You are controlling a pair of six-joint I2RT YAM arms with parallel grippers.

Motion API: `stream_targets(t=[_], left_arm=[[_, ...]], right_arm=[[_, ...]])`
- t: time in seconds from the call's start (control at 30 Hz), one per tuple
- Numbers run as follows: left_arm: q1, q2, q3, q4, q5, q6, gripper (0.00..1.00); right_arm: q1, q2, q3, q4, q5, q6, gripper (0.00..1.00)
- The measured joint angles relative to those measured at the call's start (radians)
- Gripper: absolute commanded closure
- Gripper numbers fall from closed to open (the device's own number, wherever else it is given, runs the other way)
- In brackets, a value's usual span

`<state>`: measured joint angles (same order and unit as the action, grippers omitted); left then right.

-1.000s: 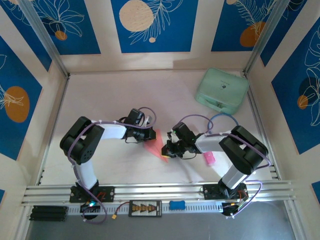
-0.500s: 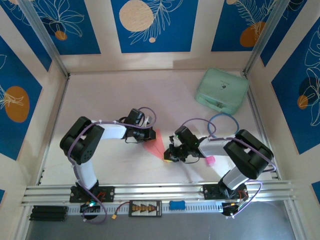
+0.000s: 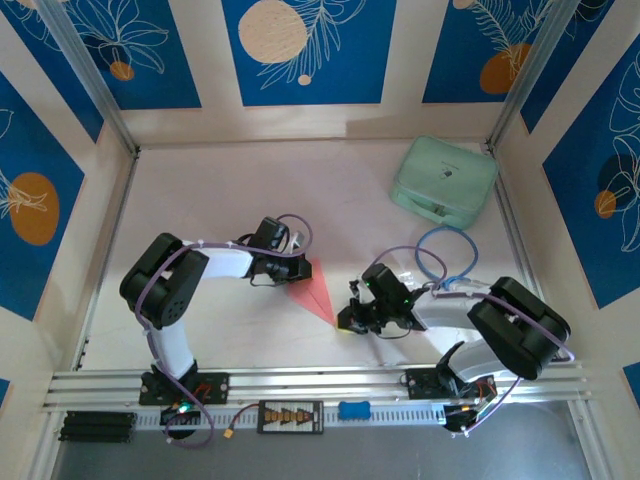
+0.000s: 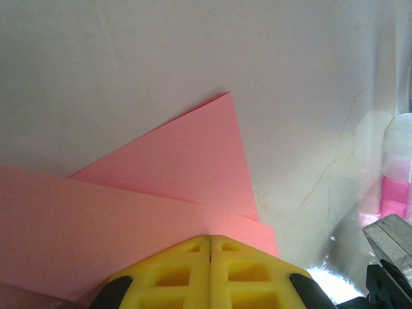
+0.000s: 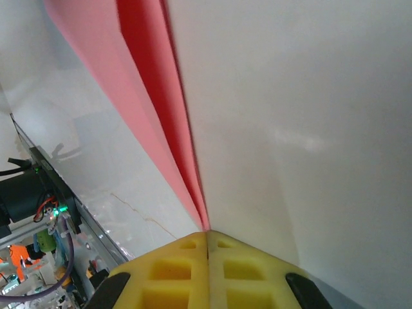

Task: Fold a paper plane with a square sheet of paper (pick it up from the middle)
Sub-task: Fourth fold the wing at the center of the table.

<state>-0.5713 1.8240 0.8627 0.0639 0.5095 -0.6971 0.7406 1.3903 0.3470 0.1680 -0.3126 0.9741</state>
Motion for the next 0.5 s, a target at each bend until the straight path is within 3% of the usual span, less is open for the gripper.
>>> stream_targets(t=[0.27,0.5], left_arm=[[0.0,0.0,0.0,0.0,0.001,0.0,1.0],[0.003,0.002,-0.001,0.003,0.008,0.0,1.0]], right_arm=[[0.004,-0.096,0.076,-0.156,0.039,0.002,0.96],[0.003,0.108,0.301,-0.128,0.046,-0.012,0.96]])
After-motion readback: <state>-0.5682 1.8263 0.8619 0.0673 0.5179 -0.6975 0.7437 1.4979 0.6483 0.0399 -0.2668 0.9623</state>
